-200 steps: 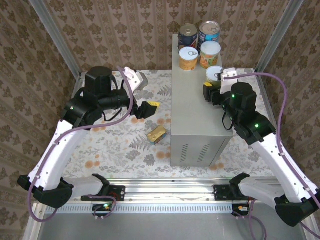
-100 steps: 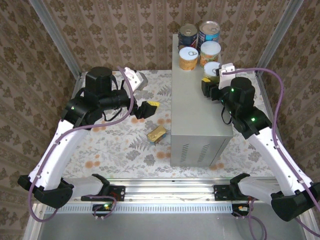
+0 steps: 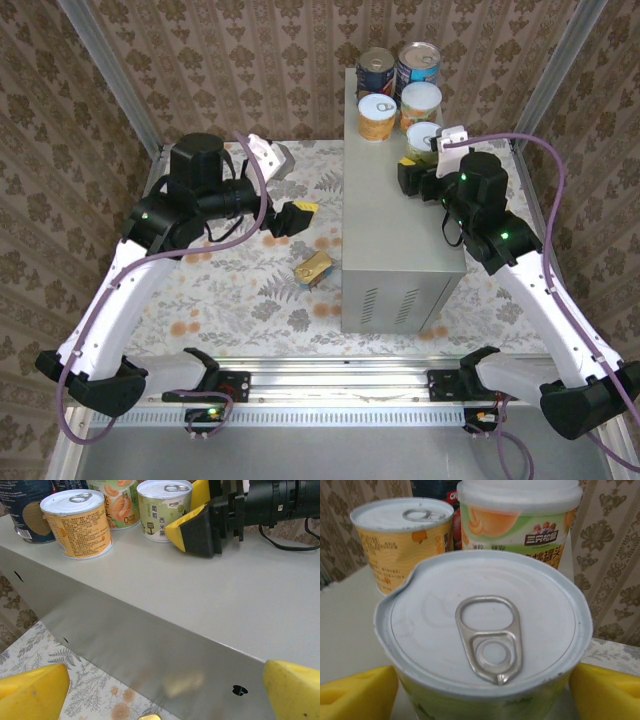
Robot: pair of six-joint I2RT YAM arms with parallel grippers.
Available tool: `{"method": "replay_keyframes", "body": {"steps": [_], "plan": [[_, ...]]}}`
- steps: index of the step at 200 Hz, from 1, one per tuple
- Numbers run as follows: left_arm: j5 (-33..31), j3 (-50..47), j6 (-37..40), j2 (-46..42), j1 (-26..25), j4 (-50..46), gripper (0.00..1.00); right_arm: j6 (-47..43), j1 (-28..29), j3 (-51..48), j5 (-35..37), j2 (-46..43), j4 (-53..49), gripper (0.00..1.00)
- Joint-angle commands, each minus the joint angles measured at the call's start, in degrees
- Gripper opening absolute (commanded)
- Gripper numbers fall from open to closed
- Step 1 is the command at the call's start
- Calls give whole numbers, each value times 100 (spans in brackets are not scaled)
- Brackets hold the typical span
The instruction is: Place and organize the canned foods onto the counter
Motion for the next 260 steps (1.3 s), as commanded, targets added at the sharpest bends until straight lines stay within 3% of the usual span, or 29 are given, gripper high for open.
{"method": "replay_keyframes", "body": {"steps": [1, 46, 89, 165, 260], "plan": [[127, -23, -119, -83, 33, 101, 100, 79, -52, 342, -75, -196, -290, 95], [164, -9, -143, -74, 33, 119, 100, 521, -232, 916, 354, -584, -1064, 100], [237, -7, -174, -74, 33, 140, 100, 1210, -838, 1066, 662, -762, -1515, 100], [267, 83, -191, -44, 35, 83, 100, 1752, -1851, 606, -463, -612, -1322, 100], [389, 296, -245, 225, 40, 90, 100, 1594, -1869, 215, -1289, -364, -1253, 100]]}}
